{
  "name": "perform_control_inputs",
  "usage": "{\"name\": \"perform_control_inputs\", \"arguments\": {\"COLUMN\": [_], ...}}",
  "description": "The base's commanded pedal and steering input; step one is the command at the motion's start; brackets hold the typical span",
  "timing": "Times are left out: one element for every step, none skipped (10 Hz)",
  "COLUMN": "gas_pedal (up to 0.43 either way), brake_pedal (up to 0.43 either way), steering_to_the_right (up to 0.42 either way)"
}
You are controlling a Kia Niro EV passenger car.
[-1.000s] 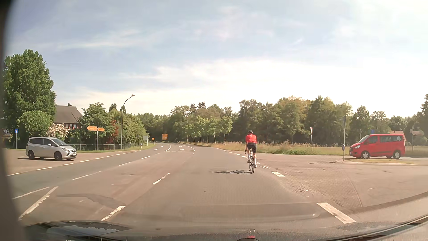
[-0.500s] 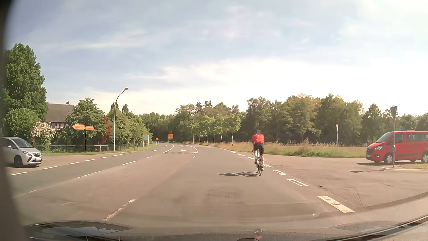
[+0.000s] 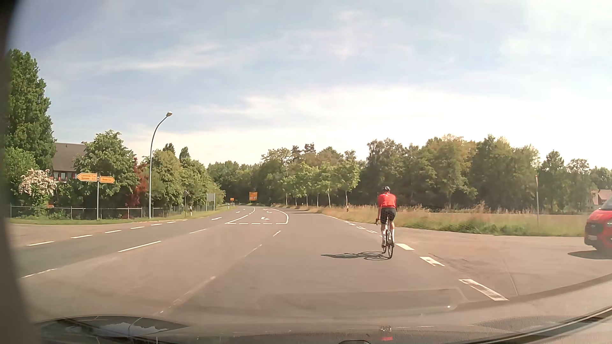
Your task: Follow the waypoints while adhering to traffic rules and regulations
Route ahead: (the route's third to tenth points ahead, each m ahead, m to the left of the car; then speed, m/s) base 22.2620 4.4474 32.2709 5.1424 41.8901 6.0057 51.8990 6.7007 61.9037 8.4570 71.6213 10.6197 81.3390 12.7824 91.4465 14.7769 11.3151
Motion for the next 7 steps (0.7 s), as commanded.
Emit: {"name": "perform_control_inputs", "arguments": {"gas_pedal": [0.260,0.260,0.268,0.268,0.268,0.268,0.268], "brake_pedal": [0.000,0.000,0.000,0.000,0.000,0.000,0.000], "steering_to_the_right": [-0.032,-0.034,-0.035,-0.035,-0.035,-0.035,-0.035]}}
